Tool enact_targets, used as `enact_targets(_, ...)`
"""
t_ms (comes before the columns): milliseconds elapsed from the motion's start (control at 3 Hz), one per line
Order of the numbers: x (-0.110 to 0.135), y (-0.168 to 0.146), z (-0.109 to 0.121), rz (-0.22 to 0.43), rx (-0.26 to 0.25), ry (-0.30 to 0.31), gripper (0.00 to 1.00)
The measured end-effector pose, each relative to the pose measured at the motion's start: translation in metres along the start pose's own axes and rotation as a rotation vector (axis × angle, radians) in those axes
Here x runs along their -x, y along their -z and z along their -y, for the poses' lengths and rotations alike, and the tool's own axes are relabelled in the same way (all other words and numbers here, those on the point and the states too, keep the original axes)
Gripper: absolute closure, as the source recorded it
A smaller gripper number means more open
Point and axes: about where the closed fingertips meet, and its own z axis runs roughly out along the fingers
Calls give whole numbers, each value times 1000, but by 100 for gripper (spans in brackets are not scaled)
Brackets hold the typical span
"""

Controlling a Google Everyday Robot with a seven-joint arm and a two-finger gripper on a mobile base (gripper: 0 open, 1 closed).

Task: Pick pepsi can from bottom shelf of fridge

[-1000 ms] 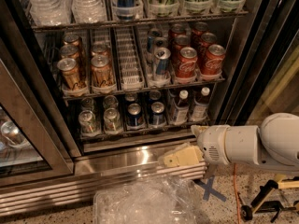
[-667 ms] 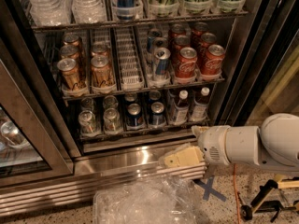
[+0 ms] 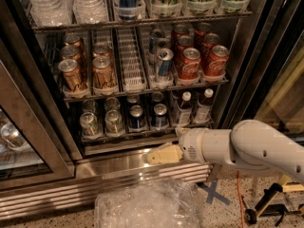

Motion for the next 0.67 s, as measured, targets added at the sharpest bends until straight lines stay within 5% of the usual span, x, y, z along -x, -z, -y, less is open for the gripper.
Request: enact_targets(667,-25,-98,-1,97,-26,-120,0)
